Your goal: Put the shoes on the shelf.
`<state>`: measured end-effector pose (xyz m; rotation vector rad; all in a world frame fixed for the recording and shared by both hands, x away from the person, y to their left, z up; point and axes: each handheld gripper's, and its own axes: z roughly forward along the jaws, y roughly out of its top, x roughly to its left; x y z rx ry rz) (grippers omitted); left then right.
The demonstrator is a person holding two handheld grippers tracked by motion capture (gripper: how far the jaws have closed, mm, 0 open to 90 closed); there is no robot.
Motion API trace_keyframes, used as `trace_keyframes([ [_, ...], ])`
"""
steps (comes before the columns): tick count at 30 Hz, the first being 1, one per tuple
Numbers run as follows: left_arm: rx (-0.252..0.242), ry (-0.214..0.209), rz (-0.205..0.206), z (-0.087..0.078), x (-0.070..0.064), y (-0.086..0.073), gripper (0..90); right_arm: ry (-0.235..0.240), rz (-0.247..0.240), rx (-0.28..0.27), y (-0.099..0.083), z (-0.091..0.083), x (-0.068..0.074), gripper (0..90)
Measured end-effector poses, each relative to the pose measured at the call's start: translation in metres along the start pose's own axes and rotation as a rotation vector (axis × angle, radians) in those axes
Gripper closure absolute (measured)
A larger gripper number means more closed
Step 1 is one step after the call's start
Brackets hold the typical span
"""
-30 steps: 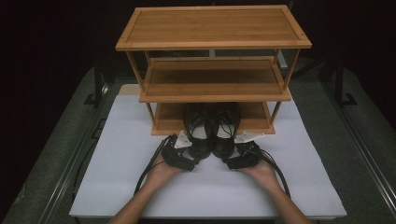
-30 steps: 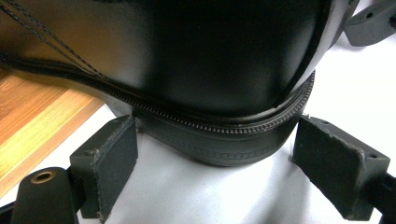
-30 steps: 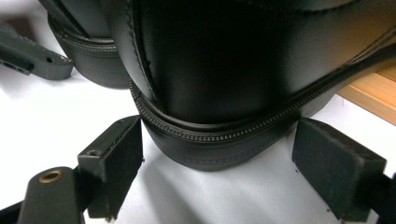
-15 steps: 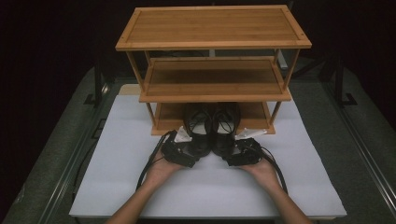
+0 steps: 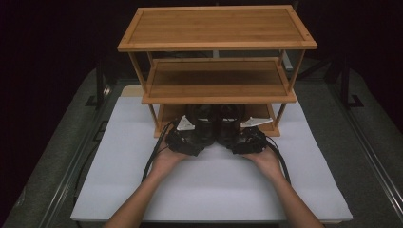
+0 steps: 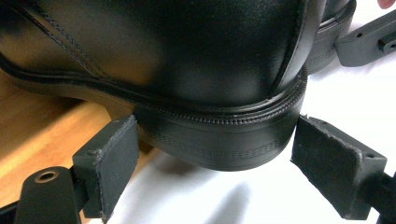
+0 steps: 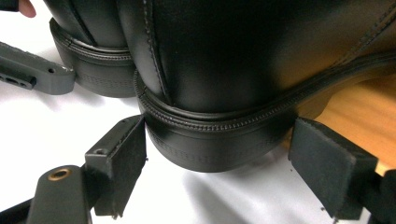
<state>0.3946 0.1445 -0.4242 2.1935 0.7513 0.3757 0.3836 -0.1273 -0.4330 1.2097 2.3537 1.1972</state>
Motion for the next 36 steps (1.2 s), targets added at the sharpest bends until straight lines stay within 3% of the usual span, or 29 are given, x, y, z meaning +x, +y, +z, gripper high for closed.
trace_keyframes([
  [11,0.005,0.039,0.018,0.021,0.019,0.011,14.9,-0.047,0.009,-0.024,0.011,0.02,-0.017,19.2],
  [15,0.003,0.035,-0.009,0.027,0.024,0.013,14.9,-0.066,-0.006,-0.019,0.017,0.024,-0.021,19.2],
  [22,0.014,0.039,-0.012,0.037,0.032,0.014,14.9,-0.102,-0.016,-0.005,0.023,0.031,-0.024,19.2],
  [28,0.034,0.056,-0.004,0.042,0.035,0.014,14.8,-0.106,0.003,0.002,0.022,0.038,-0.026,19.1],
  [29,0.04,0.058,-0.02,0.044,0.034,0.013,14.8,-0.105,0.011,0.006,0.021,0.039,-0.026,19.1],
  [30,0.041,0.054,0.007,0.046,0.036,0.013,14.8,-0.108,0.008,0.009,0.021,0.04,-0.027,19.1],
  [36,0.042,0.04,-0.024,0.047,0.037,0.01,14.6,-0.1,0.016,0.014,0.018,0.044,-0.029,18.8],
])
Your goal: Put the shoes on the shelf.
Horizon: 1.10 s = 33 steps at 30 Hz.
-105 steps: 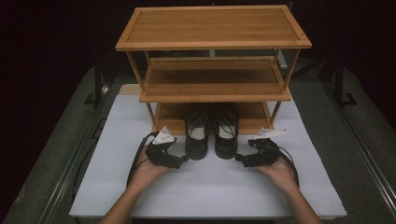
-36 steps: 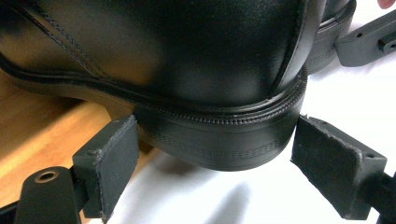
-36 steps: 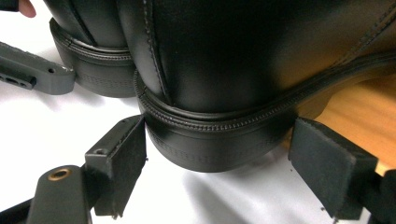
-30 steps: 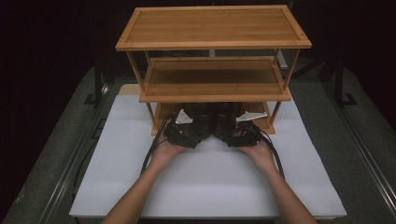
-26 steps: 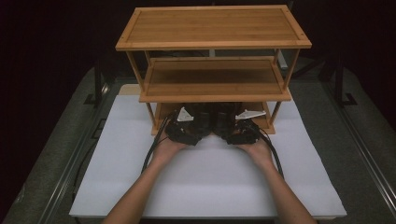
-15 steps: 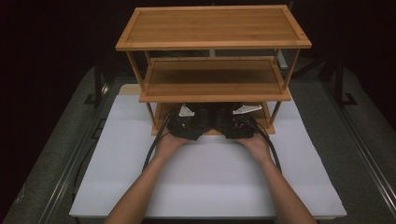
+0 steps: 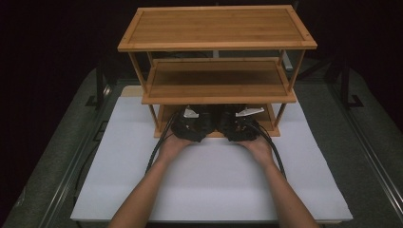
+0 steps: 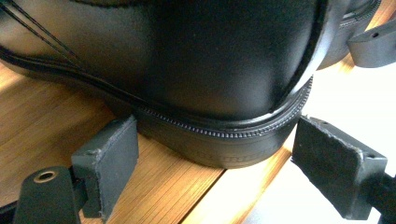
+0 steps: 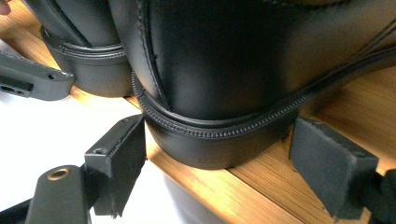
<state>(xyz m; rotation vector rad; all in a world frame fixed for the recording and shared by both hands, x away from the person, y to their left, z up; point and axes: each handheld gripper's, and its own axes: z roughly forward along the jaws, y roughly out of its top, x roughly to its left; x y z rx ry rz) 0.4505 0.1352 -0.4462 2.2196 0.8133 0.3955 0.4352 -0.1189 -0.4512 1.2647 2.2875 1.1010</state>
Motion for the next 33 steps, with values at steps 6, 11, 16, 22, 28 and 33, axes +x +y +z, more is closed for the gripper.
trace_keyframes([
  [6,0.002,-0.011,-0.012,0.0,0.002,-0.001,14.2,0.011,0.023,0.0,-0.001,0.0,-0.002,17.8],
  [11,-0.003,-0.03,-0.02,-0.002,0.003,-0.002,14.2,0.018,0.034,-0.001,-0.001,-0.001,-0.003,17.3],
  [16,-0.019,-0.022,-0.029,-0.013,0.005,-0.002,14.1,0.036,0.058,-0.022,-0.001,-0.012,-0.006,14.0],
  [22,-0.018,-0.034,-0.025,-0.035,-0.002,-0.007,14.0,0.053,0.036,-0.055,-0.005,-0.034,-0.008,12.1],
  [28,-0.025,-0.055,0.015,-0.066,-0.007,-0.022,14.1,0.061,0.034,-0.083,-0.017,-0.066,-0.007,10.9],
  [33,-0.049,-0.041,0.015,-0.097,-0.01,-0.042,14.0,0.062,0.031,-0.107,-0.034,-0.094,-0.009,10.8],
])
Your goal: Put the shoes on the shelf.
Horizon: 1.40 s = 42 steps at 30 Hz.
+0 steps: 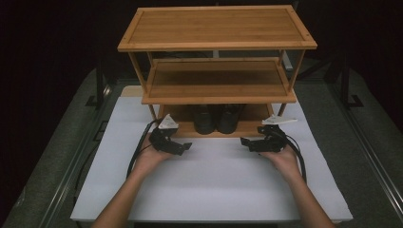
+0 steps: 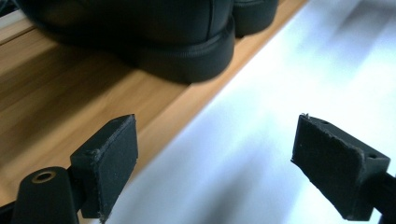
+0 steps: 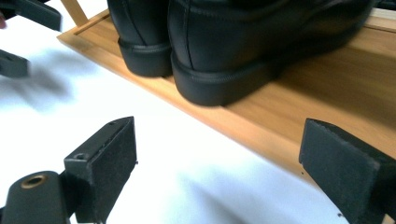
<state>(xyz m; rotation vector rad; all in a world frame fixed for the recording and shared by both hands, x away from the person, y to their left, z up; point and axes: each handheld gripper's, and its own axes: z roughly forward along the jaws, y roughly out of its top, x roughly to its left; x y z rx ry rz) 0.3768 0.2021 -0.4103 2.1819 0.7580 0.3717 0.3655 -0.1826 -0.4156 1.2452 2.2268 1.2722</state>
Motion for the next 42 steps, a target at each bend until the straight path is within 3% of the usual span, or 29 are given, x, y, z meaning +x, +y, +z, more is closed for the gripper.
trace_keyframes([
  [4,0.01,0.008,-0.002,-0.019,-0.003,-0.013,9.2,-0.007,0.01,0.017,-0.015,-0.019,-0.002,7.0],
  [5,0.011,0.013,-0.005,-0.032,-0.005,-0.022,9.0,-0.014,0.006,0.022,-0.019,-0.023,-0.002,6.5],
  [11,0.034,0.049,-0.028,-0.067,-0.008,-0.054,2.3,-0.055,-0.005,0.054,-0.046,-0.047,-0.004,2.5],
  [20,0.063,0.106,-0.084,-0.107,-0.008,-0.108,0.0,-0.124,-0.005,0.1,-0.081,-0.08,-0.005,2.5],
  [25,0.089,0.119,-0.113,-0.114,-0.007,-0.131,0.0,-0.157,-0.003,0.123,-0.096,-0.09,-0.007,2.5],
  [30,0.119,0.119,-0.117,-0.109,-0.008,-0.145,0.0,-0.185,0.009,0.145,-0.104,-0.093,-0.013,2.5],
  [34,0.105,0.122,-0.112,-0.109,-0.009,-0.147,0.0,-0.198,0.009,0.184,-0.111,-0.088,-0.016,2.6],
  [42,0.102,0.124,-0.11,-0.109,-0.009,-0.147,0.0,-0.204,-0.004,0.181,-0.111,-0.088,-0.015,2.5],
])
